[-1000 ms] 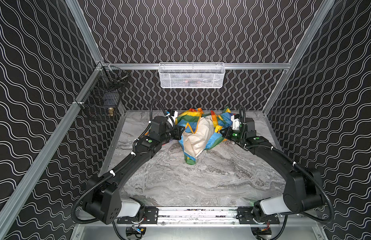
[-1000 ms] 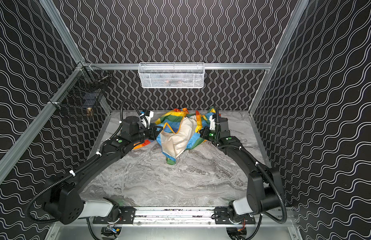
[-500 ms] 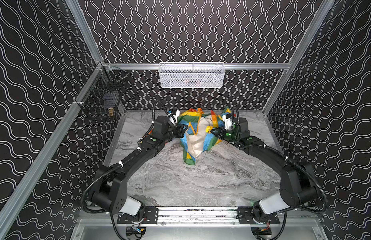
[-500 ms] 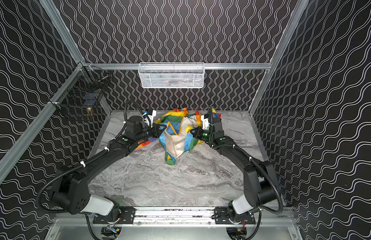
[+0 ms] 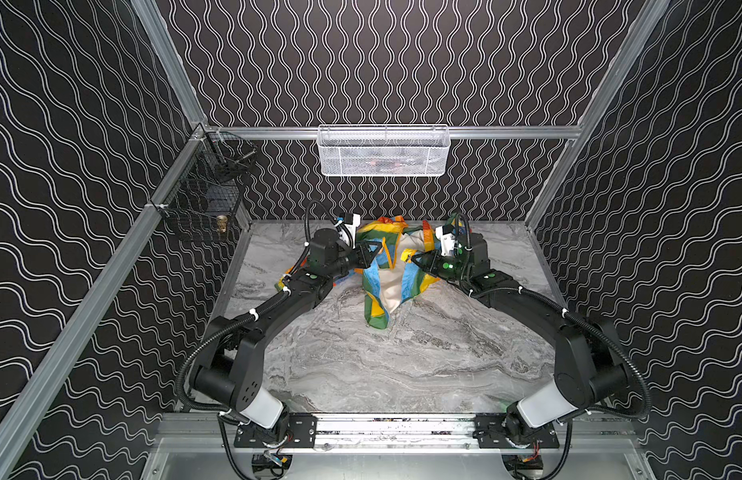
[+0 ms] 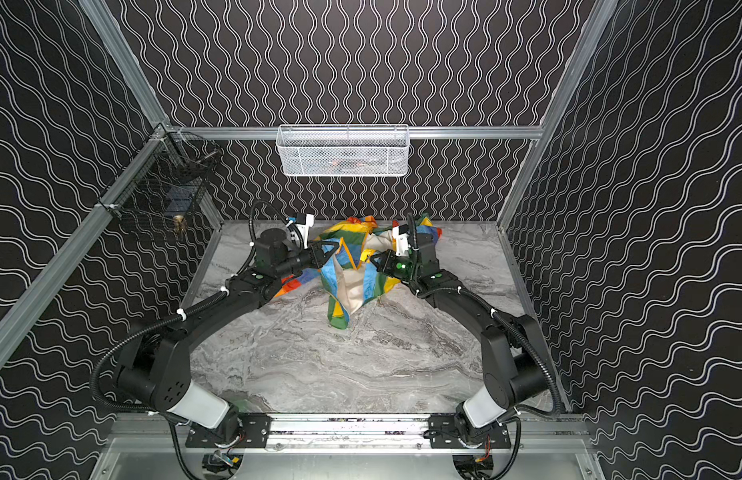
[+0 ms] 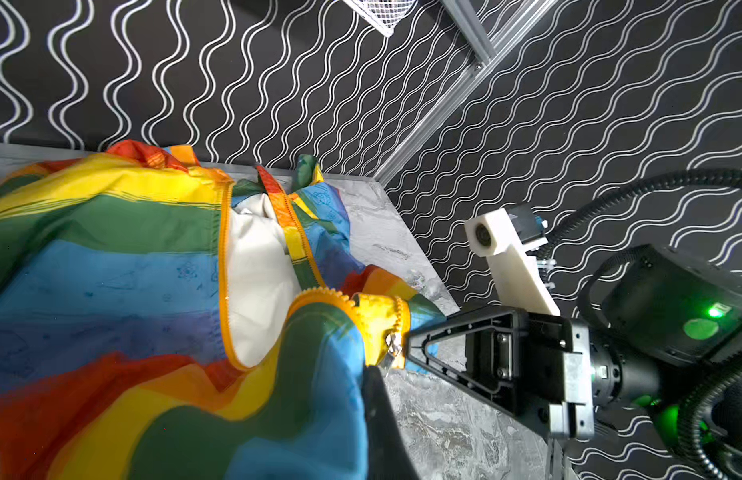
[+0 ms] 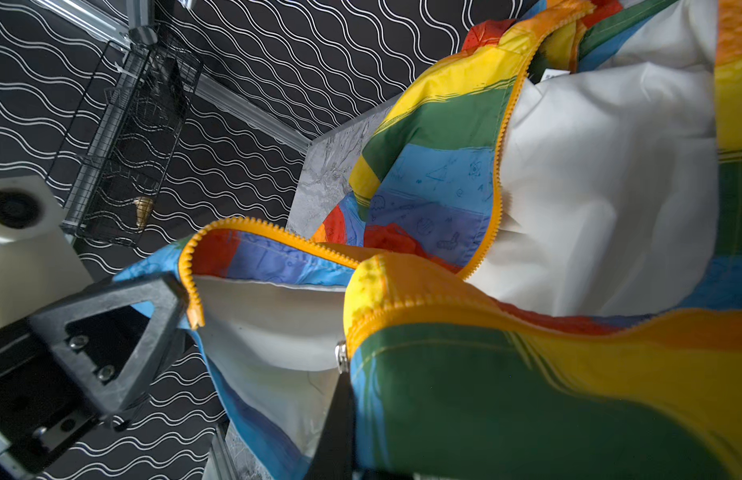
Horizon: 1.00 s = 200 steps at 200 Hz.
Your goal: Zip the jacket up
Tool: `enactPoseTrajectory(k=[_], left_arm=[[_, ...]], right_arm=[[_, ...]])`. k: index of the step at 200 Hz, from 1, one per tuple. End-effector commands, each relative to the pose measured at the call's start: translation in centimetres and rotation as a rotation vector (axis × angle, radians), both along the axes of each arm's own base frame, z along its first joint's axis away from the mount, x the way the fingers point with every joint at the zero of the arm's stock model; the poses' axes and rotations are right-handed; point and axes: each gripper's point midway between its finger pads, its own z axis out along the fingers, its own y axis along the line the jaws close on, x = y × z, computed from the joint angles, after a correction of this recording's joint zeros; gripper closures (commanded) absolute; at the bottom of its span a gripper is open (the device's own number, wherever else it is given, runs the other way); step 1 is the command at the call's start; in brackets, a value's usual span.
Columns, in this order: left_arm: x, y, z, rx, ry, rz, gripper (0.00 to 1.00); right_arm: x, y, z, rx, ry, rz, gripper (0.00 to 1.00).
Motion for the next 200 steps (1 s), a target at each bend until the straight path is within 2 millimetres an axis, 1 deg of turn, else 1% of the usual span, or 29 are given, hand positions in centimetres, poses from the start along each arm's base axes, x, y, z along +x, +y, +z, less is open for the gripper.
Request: enactPoseTrajectory(k=[1,19,43,73,103,139,200], left_arm=[[0.3,-0.3,1.9,-0.054,-0.055,-0.016,1.00],[0.2,-0.5,2.0,-0.066,-0.058,-0.027,1.00],[0.1,-0.8,2.2,-0.091,-0.060,-0.048,1.00],[-0.5,-0.8,3.2,-0.118,-0.085,-0.068,1.00],[-1.0,-0.7,4.0,-0.166,-0.099,-0.088,1.00],[-1.2,-1.3,4.6,-0.235,-0.099,-0.129,1.00],[-1.2,-1.9,4.4,-0.304,-0.077,-0.176,1.00]], right_arm=[[0.3,-0.1,1.4,0.024,-0.051,-0.020,1.00],[0.1,0.2,1.8,0.036,-0.065,0.004,1.00],[-0.5,1.2,2.6,0.093,-0.090,0.069,1.00],[-1.0,2.1,3.6,0.156,-0.118,0.130,1.00],[-1.4,2.2,4.8,0.175,-0.155,0.148,1.00],[-1.7,2.4,5.8,0.205,-0.186,0.173,1.00],[-2.2,3.2,6.8,0.259,-0.222,0.246,1.00]])
